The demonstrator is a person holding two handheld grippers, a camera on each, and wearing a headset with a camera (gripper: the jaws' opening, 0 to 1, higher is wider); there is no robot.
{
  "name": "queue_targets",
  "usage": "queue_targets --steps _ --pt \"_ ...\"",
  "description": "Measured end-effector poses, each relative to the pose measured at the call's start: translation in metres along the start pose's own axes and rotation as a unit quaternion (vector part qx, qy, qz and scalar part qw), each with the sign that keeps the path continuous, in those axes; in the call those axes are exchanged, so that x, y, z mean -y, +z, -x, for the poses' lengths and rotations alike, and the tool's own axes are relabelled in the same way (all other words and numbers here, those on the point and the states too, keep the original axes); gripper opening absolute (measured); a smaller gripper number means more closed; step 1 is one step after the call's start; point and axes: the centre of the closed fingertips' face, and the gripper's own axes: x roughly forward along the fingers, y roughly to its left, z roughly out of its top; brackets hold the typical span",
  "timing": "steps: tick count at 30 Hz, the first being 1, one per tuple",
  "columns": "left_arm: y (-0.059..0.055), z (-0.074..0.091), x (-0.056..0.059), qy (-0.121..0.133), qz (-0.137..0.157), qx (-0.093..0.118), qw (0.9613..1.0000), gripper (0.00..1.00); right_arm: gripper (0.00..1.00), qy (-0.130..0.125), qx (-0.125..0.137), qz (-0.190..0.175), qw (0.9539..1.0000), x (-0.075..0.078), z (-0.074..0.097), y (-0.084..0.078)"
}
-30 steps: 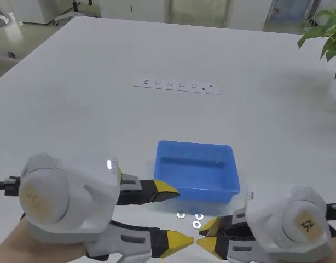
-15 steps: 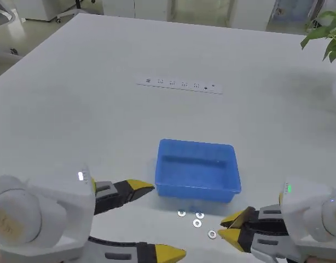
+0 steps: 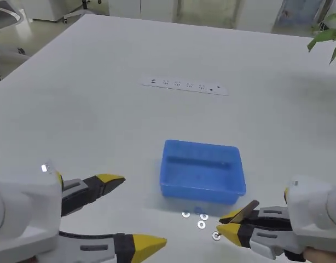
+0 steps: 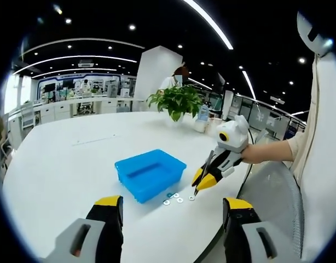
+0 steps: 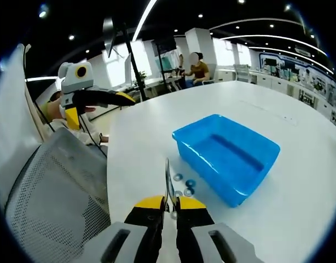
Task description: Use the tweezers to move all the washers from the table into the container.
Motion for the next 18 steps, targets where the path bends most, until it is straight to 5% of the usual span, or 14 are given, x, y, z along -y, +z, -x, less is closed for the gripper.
queue_targets --steps 12,18 --pt "0.006 0.002 0.0 0.008 0.007 0.021 0.9997 0.76 0.05 0.009 -0.041 0.047 0.998 -0.008 -0.01 -0.007" --pt "0.003 0.003 -0.002 0.008 0.003 0.015 0.9999 0.76 0.05 0.002 -0.076 0.105 0.9916 -0.011 -0.012 -0.013"
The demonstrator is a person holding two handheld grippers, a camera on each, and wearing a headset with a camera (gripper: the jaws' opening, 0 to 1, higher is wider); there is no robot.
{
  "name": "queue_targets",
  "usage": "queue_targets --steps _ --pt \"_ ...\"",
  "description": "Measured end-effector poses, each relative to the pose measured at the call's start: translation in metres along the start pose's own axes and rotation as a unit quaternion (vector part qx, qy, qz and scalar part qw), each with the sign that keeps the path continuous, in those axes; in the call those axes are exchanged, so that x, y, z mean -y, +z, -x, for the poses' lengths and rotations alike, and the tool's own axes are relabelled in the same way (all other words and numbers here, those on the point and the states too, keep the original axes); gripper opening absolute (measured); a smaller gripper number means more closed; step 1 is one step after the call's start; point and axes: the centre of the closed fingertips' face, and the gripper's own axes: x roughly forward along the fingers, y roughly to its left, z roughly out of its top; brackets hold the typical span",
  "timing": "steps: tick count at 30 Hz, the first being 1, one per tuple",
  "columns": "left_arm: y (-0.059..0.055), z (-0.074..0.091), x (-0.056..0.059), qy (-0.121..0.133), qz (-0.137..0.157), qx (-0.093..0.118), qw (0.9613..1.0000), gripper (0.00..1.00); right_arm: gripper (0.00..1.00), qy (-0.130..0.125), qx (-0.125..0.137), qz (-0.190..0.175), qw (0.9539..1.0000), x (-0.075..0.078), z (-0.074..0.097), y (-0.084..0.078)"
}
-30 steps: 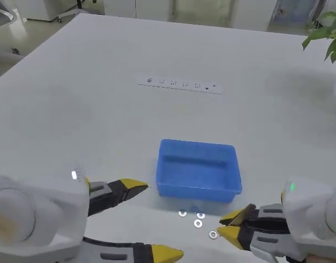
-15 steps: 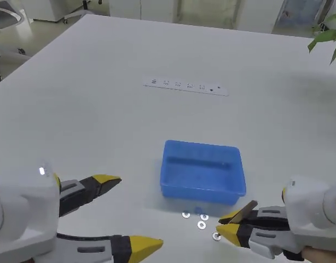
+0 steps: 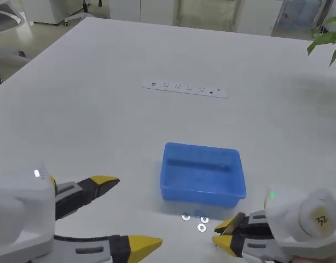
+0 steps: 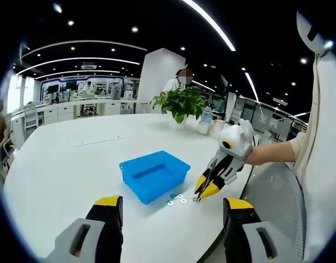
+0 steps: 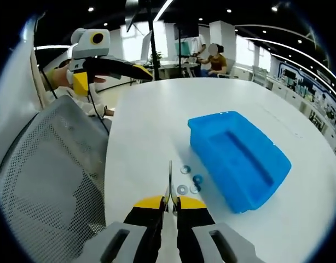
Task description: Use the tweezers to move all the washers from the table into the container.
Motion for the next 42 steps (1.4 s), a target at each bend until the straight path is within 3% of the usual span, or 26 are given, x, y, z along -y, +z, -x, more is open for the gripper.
queue_targets --steps 8,12,32,42 --pt "-0.004 0.001 -0.001 0.0 -0.001 -0.006 1.0 0.75 0.05 0.0 -0.014 0.03 0.9995 -0.001 -0.003 0.0" --pt "-0.004 0.002 -0.002 0.001 -0.001 -0.005 1.0 0.75 0.05 -0.001 -0.002 0.023 0.9997 0.001 -0.001 0.004" --pt "-0.008 0.003 -0.005 0.006 -0.001 -0.011 0.9999 0.74 0.05 -0.007 -0.012 0.017 0.9998 0.007 -0.004 -0.001" --pt "-0.004 0.0 -0.002 0.004 -0.003 -0.008 1.0 0.74 0.02 -0.009 -0.02 0.028 0.9994 0.006 -0.004 -0.001"
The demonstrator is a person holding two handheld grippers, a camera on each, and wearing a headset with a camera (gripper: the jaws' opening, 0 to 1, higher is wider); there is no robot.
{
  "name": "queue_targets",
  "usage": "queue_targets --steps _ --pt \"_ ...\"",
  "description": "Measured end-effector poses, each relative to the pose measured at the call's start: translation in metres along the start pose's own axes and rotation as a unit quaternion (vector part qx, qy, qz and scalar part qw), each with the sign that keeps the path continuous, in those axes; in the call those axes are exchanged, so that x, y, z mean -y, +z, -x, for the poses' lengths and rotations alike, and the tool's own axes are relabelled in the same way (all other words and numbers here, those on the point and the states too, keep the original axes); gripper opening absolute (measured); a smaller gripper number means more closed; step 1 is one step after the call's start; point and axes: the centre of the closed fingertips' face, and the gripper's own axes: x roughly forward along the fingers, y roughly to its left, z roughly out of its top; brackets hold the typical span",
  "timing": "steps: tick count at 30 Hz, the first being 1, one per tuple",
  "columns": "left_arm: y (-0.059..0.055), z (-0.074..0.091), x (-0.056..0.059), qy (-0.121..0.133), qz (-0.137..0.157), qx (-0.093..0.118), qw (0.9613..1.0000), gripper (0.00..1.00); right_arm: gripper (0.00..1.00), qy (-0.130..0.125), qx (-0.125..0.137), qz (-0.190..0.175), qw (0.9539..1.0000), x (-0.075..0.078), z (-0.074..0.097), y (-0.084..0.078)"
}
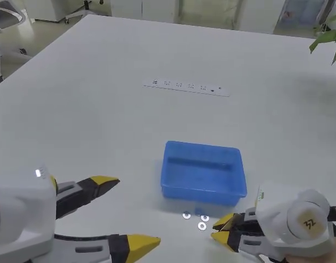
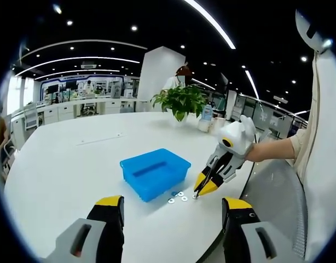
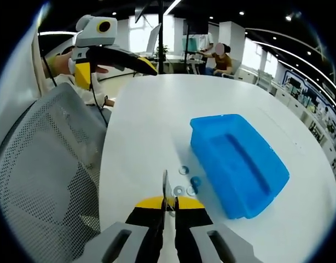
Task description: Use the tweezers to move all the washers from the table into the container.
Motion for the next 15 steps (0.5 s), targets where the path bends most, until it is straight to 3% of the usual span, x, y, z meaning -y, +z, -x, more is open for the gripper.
queue_targets --steps 5,10,15 --pt "-0.002 0.002 0.001 0.001 -0.001 -0.003 1.0 0.74 0.02 -0.01 0.03 -0.021 0.9993 0.002 0.01 0.009" --pt "-0.005 0.005 -0.001 0.008 0.004 -0.004 0.9999 0.74 0.04 0.001 0.026 -0.01 0.9996 -0.005 0.011 0.007" --pt "-0.003 0.004 -0.002 0.007 0.002 -0.004 1.0 0.74 0.05 -0.003 0.016 0.004 0.9999 -0.003 0.007 0.004"
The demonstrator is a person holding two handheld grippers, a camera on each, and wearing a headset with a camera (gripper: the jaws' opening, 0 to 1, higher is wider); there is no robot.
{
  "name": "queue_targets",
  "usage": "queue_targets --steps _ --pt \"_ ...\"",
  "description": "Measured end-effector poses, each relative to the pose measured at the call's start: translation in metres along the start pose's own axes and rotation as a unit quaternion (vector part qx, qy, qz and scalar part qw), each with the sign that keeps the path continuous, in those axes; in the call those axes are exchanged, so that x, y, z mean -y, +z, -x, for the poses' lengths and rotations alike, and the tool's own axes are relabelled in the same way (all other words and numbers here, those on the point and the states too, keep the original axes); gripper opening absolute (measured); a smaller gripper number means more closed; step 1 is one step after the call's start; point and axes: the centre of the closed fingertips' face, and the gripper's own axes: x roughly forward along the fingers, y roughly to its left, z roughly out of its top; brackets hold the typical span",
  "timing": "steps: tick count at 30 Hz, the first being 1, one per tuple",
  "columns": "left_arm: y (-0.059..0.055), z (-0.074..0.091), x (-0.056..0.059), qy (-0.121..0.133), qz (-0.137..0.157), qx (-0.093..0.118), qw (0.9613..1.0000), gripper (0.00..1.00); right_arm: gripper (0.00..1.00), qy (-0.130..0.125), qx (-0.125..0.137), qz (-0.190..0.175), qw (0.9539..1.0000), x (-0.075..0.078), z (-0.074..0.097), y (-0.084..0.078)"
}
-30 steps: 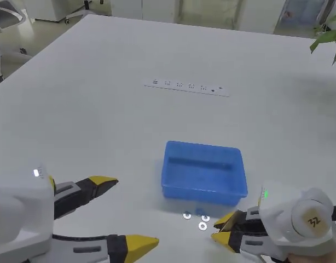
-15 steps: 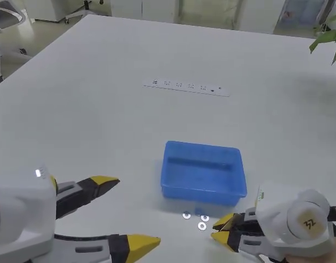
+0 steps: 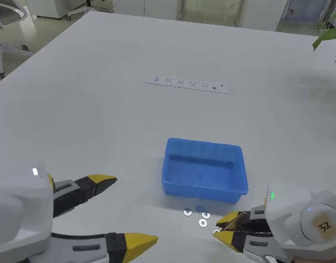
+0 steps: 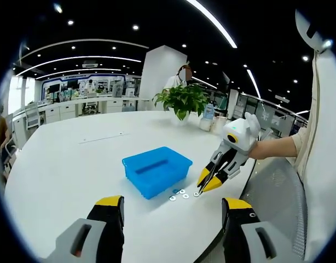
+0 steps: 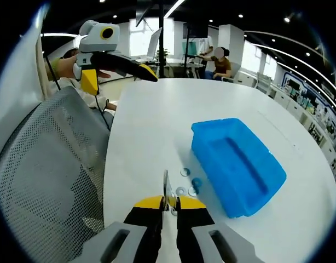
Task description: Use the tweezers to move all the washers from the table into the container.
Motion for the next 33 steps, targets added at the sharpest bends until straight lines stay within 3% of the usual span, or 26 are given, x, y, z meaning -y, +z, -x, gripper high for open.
queue_targets --steps 9,19,24,33 --pt "-0.001 -0.001 -0.002 -0.002 0.0 -0.004 1.0 0.73 0.06 0.01 -0.018 -0.011 0.9997 0.003 -0.008 -0.006" --pt "0.001 -0.003 0.0 -0.007 -0.004 -0.002 1.0 0.73 0.04 0.006 -0.027 0.007 0.9996 0.002 -0.007 -0.009" --pt "0.004 -0.004 0.001 -0.009 -0.005 0.001 0.9999 0.72 0.04 -0.007 0.003 -0.019 0.9998 0.008 0.004 0.006" --pt "0.007 -0.004 0.003 -0.012 -0.005 0.007 0.9999 0.72 0.04 -0.026 0.018 -0.01 0.9994 0.025 0.028 0.03"
